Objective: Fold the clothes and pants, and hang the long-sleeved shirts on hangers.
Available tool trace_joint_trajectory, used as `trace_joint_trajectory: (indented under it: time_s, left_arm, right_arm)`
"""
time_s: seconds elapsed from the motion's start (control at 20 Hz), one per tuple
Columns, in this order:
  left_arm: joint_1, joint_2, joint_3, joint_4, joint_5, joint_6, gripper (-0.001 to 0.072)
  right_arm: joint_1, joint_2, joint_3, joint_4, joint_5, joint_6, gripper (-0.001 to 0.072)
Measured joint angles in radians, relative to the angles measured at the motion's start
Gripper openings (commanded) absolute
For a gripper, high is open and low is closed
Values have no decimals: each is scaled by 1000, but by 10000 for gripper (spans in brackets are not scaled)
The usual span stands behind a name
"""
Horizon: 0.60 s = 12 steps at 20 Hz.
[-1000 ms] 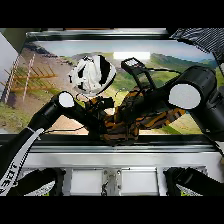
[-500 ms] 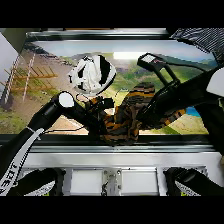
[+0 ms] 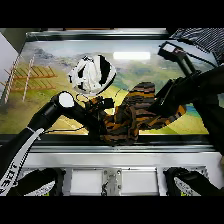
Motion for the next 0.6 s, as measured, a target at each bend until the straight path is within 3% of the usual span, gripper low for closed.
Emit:
trace_joint_trajectory:
  time_s: [0.35,0.6]
  left_arm:
    - [0,0,0,0,0,0,9]
    - [0,0,0,0,0,0,10]
  right_arm:
    - [-478,-39,-233,403,64,-406,660]
    - [-620,-129,-328,518,142,-684,660]
